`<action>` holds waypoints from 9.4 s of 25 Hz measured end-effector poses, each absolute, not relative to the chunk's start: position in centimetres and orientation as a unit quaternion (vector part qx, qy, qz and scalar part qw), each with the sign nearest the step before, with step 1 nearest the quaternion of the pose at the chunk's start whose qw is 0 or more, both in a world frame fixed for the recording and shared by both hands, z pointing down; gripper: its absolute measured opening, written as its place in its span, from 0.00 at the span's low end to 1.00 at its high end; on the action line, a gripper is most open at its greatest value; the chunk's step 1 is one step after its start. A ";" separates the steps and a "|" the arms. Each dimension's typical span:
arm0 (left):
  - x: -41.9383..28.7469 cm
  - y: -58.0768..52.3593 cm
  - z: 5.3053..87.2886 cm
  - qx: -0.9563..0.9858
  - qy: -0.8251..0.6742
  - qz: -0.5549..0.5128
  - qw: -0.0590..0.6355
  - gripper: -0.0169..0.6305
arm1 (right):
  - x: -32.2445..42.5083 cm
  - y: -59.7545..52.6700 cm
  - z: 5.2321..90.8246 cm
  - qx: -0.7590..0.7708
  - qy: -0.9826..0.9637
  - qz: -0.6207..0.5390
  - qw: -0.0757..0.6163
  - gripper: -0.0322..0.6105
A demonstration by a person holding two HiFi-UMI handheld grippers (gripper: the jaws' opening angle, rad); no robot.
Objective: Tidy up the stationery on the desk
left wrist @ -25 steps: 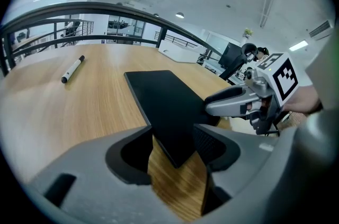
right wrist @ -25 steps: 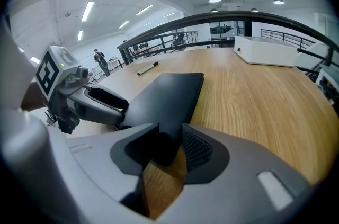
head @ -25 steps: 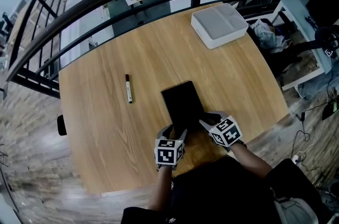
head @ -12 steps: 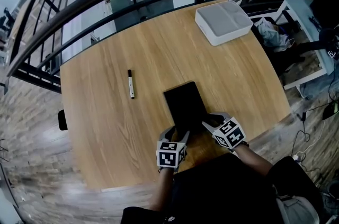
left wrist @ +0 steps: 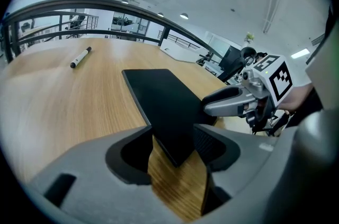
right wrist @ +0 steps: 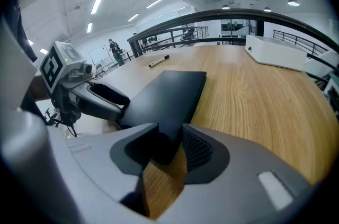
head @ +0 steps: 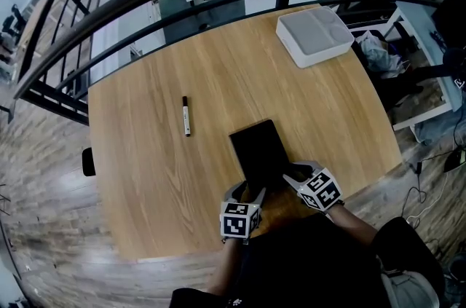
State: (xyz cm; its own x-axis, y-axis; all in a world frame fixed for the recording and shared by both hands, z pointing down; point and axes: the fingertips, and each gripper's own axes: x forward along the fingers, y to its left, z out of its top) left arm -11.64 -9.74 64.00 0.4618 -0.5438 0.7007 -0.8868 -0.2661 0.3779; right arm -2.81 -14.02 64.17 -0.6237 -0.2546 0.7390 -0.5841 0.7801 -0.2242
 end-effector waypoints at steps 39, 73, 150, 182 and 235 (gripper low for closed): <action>-13.2 -11.9 58.6 0.795 -0.508 0.153 0.293 0.02 | -2.4 -17.3 56.8 0.336 -0.905 0.172 0.198 0.06; -7.2 -3.1 49.5 0.784 -0.584 0.127 0.167 0.02 | 5.2 -9.3 49.2 0.312 -0.931 0.183 0.058 0.06; -49.2 -8.9 52.5 0.780 -0.600 0.067 0.164 0.02 | -37.9 -28.3 64.0 0.433 -0.810 0.239 0.314 0.24; -48.8 -6.5 52.2 0.774 -0.607 0.057 0.170 0.02 | -32.4 -22.6 60.6 0.447 -0.823 0.255 0.242 0.17; -32.4 -7.9 50.6 0.801 -0.569 0.064 0.174 0.02 | -11.8 -16.7 57.7 0.465 -0.821 0.277 0.183 0.17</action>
State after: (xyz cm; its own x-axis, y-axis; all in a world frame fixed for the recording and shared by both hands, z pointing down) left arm -32.42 -7.86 50.62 0.3437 -0.8893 0.3017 -0.9342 -0.2912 0.2060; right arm -11.82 -16.66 57.74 -0.5002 -0.6621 0.5581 -0.8649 0.4134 -0.2848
